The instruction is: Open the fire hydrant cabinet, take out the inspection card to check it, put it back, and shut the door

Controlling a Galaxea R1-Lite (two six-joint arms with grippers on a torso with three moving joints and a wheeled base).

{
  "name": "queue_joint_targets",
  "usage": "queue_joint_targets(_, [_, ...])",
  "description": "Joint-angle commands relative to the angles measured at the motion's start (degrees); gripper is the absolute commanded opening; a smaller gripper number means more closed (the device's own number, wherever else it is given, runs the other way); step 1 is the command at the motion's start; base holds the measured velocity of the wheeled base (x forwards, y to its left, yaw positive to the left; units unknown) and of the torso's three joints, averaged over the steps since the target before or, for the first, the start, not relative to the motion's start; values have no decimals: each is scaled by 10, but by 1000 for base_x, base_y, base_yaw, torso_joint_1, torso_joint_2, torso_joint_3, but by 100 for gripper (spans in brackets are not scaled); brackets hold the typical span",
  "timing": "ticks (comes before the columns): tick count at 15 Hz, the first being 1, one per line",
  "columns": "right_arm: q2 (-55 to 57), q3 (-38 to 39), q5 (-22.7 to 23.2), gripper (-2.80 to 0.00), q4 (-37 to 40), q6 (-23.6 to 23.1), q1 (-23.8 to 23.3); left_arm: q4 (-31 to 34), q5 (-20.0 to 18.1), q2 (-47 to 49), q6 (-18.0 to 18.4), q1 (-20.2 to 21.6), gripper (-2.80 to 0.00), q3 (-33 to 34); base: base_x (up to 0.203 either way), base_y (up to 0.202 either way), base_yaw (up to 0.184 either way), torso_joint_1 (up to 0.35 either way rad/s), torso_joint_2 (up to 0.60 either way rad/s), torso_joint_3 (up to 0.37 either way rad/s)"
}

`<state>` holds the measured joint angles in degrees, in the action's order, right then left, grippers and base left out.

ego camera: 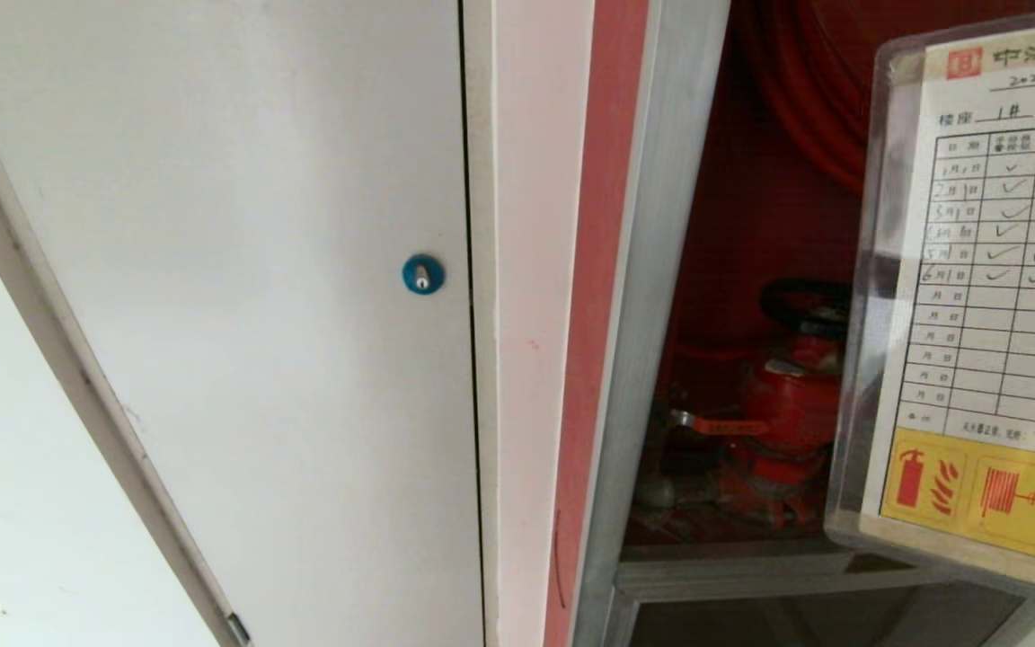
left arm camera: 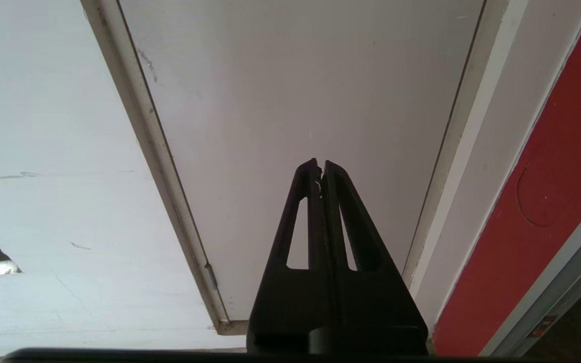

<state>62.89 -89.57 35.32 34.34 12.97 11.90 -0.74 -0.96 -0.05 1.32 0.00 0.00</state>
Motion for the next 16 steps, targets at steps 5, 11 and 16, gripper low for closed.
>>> queue_joint_targets(5, [23,-47,-130,-280,79,-194,-32,0,0,0,1,0,-280,4,0,0,0,0,0,0])
queue_joint_targets(11, [97,-100,-352,-280,80,-448,-32,0,0,0,0,0,-280,4,0,0,0,0,0,0])
queue_joint_targets(16, [121,-114,-493,-280,77,-678,-31,0,0,0,0,0,-280,4,0,0,0,0,0,0])
